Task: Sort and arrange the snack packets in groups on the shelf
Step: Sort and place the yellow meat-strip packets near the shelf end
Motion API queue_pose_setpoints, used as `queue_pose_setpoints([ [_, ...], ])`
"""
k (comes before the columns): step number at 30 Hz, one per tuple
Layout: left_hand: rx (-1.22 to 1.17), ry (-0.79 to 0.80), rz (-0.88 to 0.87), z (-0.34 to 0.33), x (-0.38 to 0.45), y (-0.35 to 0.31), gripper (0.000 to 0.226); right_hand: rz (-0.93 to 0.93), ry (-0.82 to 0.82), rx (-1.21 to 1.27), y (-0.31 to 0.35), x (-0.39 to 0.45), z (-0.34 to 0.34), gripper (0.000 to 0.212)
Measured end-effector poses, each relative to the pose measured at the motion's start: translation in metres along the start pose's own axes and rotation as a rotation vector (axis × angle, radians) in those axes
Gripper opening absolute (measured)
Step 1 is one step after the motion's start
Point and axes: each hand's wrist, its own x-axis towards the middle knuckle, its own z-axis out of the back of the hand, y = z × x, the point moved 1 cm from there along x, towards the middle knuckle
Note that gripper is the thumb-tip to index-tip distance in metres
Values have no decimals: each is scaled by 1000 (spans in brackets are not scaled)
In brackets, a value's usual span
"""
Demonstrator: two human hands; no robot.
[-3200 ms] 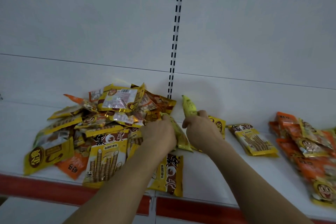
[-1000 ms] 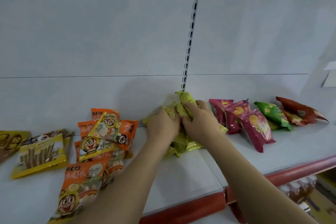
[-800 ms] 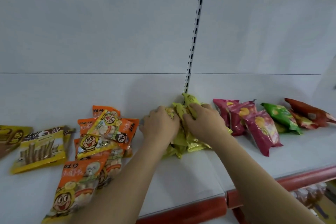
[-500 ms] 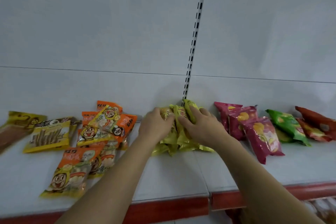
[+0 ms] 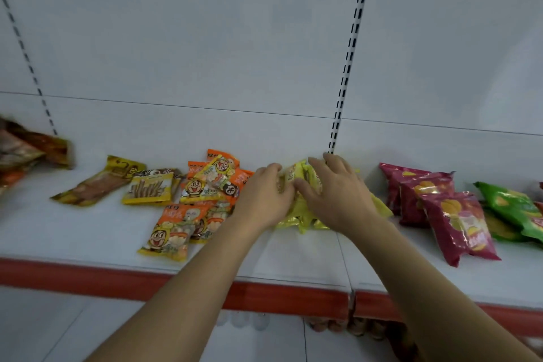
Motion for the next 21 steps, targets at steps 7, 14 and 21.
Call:
queue_pose_setpoints([
  [7,102,-164,-34,64,-31,39,53,111,-36,-8,76,-4,-5,63],
  [14,273,-288,-32,160,-75,120,56,146,-16,1,189,-19,-24,63],
  [21,352,-358,33,247,-129,216,56,261,0,57,319,-38,-72,81],
])
